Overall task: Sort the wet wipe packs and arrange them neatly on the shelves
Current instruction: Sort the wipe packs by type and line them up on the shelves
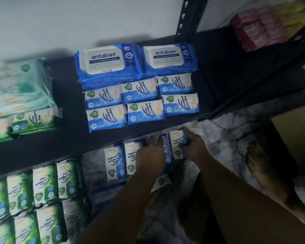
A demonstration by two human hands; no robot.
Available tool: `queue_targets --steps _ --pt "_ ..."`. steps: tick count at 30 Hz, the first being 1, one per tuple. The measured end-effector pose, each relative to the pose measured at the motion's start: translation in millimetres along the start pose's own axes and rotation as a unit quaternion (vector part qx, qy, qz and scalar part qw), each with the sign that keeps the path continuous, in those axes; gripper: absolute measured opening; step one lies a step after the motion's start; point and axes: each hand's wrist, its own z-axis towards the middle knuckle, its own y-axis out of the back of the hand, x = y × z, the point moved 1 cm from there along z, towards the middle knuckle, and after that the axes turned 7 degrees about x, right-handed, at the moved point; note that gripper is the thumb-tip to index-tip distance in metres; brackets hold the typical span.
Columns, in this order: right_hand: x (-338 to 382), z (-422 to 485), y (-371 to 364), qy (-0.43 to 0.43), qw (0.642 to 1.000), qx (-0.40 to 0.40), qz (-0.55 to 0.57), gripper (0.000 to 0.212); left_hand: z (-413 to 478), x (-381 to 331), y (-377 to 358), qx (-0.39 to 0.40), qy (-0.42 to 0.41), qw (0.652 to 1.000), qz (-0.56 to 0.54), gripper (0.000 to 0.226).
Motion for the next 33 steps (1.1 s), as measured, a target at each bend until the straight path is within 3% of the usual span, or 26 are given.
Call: queue_targets --steps 8,11,15,18,22,26,33 --pt "-19 3 -13 -0.002 1.000 -0.004 0.013 0.058 5 9 -17 -0.048 -0.025 0.998 0.024 0.055" --pt "-14 5 -13 -0.018 0.999 0.012 -0.039 0.053 5 10 -22 -0.065 -0.023 0.997 0.024 0.057" --pt "-11 3 -12 -0.052 0.994 -0.028 -0.090 0.076 0 12 -26 -0.075 -0.021 0.997 0.005 0.058" --pt "-6 -10 -12 -0.090 0.991 -0.057 -0.087 0.078 -14 22 -27 -0.104 -0.030 0.993 -0.040 0.042" --pt "4 -46 -22 -0.102 0.989 -0.056 -0.088 0.060 -54 49 -31 -0.135 -0.041 0.986 -0.094 0.005" --pt "16 -77 -39 -0.079 0.994 -0.004 -0.075 0.062 -103 79 -24 -0.156 0.018 0.973 -0.166 0.014" --pt "28 -142 -72 -0.013 0.995 0.050 -0.081 0.045 -169 125 -40 -0.063 0.096 0.969 -0.218 0.057"
